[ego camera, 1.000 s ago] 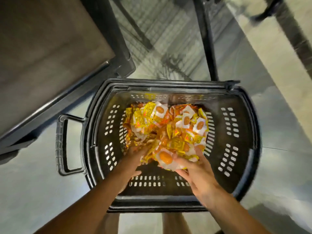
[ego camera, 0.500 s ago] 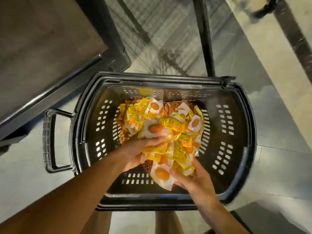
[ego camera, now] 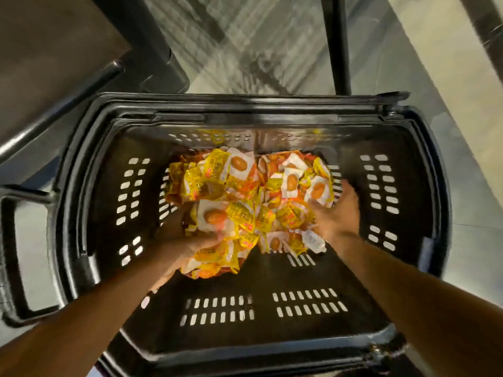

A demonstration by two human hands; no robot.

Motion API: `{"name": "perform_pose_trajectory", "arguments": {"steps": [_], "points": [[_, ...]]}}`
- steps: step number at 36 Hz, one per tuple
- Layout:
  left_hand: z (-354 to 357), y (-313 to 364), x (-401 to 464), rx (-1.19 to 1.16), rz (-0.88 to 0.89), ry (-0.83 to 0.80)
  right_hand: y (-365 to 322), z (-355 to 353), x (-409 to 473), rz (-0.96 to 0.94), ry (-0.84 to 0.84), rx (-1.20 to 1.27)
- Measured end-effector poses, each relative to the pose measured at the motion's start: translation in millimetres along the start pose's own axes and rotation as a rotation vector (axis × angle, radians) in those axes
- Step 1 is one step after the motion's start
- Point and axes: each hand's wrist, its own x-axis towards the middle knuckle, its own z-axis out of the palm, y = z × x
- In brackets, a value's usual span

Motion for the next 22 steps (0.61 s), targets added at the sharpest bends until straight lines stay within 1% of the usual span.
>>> {"name": "perform_pose_trajectory", "arguments": {"steps": [2, 5, 8, 10, 12, 17, 19, 22], "points": [[9, -9, 11, 0.056, 0.017, 0.062, -1, 9, 19, -0.055, -0.024, -0.036], [18, -22, 24, 0.102, 0.020, 0.121, 2, 28, 37, -0.054, -0.060, -0.098], [22, -31, 31, 0.070, 0.018, 0.098, 6, 41, 45, -0.031, 0.000, -0.178], [23, -34, 34, 0.103, 0.036, 0.096, 9, 46, 50, -0.014, 0.019, -0.253], [22, -35, 37, 0.130, 0.047, 0.113, 12, 49, 54, -0.028, 0.021, -0.270], [20, -33, 41, 0.164, 0.041, 0.116, 17, 56, 53, -0.095, 0.093, -0.244], [21, -31, 40, 0.172, 0.040, 0.108, 18, 57, 48, -0.141, 0.068, -0.130], [22, -27, 37, 0.199, 0.019, 0.113, 17, 50, 36, -0.154, -0.030, 0.016]]}}
